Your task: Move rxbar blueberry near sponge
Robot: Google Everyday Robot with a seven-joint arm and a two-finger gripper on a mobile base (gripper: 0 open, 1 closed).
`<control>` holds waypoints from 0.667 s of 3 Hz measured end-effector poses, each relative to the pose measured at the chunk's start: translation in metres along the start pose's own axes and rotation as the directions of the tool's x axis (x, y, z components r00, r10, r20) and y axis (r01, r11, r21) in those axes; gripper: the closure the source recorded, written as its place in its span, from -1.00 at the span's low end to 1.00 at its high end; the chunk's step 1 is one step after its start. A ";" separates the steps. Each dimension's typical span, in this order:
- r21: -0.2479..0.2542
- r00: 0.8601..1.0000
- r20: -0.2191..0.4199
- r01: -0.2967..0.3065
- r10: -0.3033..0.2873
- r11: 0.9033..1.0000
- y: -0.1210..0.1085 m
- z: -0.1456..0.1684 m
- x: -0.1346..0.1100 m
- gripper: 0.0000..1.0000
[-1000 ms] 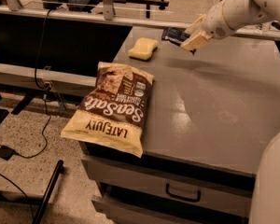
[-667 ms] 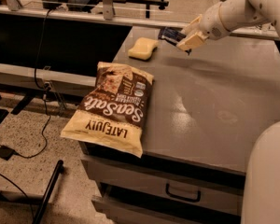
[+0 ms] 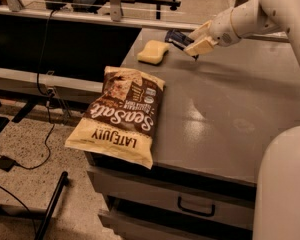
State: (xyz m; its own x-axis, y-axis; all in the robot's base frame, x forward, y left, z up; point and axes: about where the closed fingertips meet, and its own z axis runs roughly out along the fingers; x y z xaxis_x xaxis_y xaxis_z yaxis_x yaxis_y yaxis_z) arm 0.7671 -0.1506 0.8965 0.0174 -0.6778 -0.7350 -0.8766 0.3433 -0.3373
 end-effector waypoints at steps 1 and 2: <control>-0.008 1.000 0.001 0.000 0.000 1.000 0.002 0.005 0.000 -0.91; -0.011 1.000 0.001 -0.001 0.001 1.000 0.002 0.007 0.000 -1.00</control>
Offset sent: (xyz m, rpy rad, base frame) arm 0.0007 0.0027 -0.0024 0.0005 0.0035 0.0037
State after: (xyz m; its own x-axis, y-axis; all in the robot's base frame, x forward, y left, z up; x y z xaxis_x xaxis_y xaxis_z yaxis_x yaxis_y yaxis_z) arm 0.7685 -0.1449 0.8915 0.0174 -0.6769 -0.7359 -0.8817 0.3366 -0.3304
